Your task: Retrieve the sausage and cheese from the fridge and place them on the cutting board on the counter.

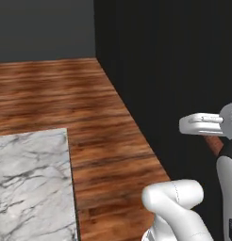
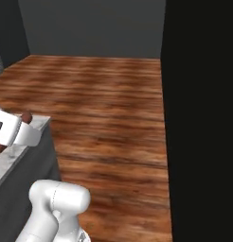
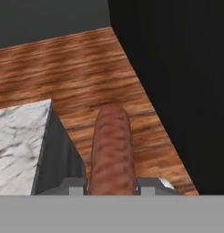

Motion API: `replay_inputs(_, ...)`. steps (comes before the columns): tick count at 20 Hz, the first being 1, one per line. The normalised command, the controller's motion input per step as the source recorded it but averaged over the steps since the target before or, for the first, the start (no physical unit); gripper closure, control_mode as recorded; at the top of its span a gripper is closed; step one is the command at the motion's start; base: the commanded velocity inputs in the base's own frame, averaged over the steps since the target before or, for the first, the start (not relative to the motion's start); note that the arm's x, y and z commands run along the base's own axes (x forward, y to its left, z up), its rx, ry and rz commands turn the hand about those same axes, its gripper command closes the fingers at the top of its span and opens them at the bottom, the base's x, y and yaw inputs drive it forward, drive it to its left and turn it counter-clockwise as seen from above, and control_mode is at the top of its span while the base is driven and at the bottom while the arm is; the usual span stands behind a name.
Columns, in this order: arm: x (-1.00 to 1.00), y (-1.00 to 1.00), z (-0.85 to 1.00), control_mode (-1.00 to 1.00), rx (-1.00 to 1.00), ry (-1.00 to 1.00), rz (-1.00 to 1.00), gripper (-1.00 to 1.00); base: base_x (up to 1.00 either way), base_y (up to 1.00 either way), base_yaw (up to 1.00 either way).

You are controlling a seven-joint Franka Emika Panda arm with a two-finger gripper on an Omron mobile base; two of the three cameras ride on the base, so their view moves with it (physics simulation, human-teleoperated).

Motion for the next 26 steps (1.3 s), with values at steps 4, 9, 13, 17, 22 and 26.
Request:
replay_inputs(4, 0.0, 0.0, 0.0, 1.0, 0.0, 0.0, 0.0, 1.0, 1.0, -0.29, 0.24)
replay_inputs(9, 0.0, 0.0, 0.0, 1.0, 0.0, 0.0, 0.0, 1.0, 1.0, -0.16, 0.3)
replay_inputs(13, 0.0, 0.0, 0.0, 1.0, 0.0, 0.0, 0.0, 1.0, 1.0, -0.01, 0.43)
replay_inputs(17, 0.0, 0.0, 0.0, 1.0, 0.0, 0.0, 0.0, 1.0, 1.0, 0.0, 0.58)
replay_inputs(22, 0.0, 0.0, 0.0, 1.0, 0.0, 0.0, 0.0, 1.0, 1.0, 0.0, 0.72)
replay_inputs(26, 0.0, 0.0, 0.0, 1.0, 0.0, 0.0, 0.0, 1.0, 1.0, 0.0, 0.78)
